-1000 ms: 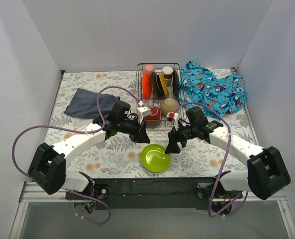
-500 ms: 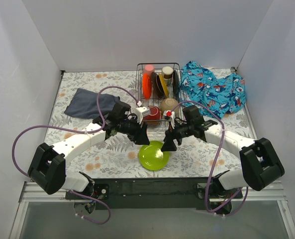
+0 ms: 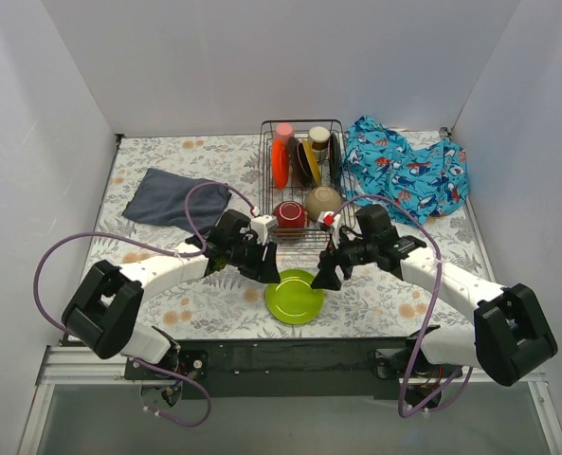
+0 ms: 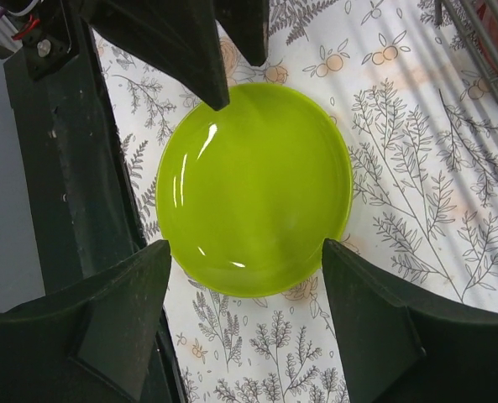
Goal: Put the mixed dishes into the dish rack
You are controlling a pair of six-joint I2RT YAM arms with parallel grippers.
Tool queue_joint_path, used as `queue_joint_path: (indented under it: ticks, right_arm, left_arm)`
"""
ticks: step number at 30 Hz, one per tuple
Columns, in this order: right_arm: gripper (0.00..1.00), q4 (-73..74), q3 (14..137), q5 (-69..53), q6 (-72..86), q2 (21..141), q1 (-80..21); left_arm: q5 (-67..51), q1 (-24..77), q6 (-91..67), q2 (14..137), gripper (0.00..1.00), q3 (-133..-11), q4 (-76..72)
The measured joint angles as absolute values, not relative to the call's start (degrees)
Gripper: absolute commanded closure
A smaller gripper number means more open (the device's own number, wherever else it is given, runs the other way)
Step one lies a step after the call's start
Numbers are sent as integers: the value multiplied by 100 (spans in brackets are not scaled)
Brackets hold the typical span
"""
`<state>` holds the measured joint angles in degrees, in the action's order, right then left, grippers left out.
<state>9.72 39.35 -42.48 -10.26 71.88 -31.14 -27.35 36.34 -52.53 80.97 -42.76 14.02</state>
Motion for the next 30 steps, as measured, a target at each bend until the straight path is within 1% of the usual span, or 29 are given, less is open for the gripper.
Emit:
queue_joint_path:
  ticks: [7, 11, 12, 14, 15, 18, 19, 24, 30]
  right_arm:
    - [20, 1022, 3765, -4136, -939, 7059, -3070]
    - [20, 1020, 3765, -4095, -926, 7059, -3024]
    - [20, 1017, 3765, -4084, -926, 7059, -3011]
    - [20, 1011, 3763, -4077, -926, 7059, -3004]
    - [20, 1009, 3758, -4075, -926, 7059, -3000]
    - [20, 956, 3712, -4071, -930, 7061, -3000]
    - [20, 926, 3677, -4073, -937, 7067, -3000]
    - [20, 882, 3618, -4099, -1015, 7242, -3000]
    - [19, 871, 3575, -4222, -1100, 7373, -3000]
  left_arm:
    - [-2611, 3634, -5321, 8558, 54, -4136, 956]
    - [-2606, 3634, -5334, 8652, 60, -4001, 746]
    - [-2613, 3634, -5336, 8665, 69, -3990, 725]
    - [-2696, 3634, -5301, 8689, 78, -3940, 635]
    - [-2757, 3634, -5269, 8689, 86, -3903, 578]
    - [-3024, 3634, -5194, 8691, 99, -3802, 486]
    - [-3087, 3634, -5183, 8691, 100, -3782, 462]
    - [-3352, 3634, -5041, 8691, 100, -3776, 408]
    - [-3476, 3634, -4622, 8646, 100, -3909, 716]
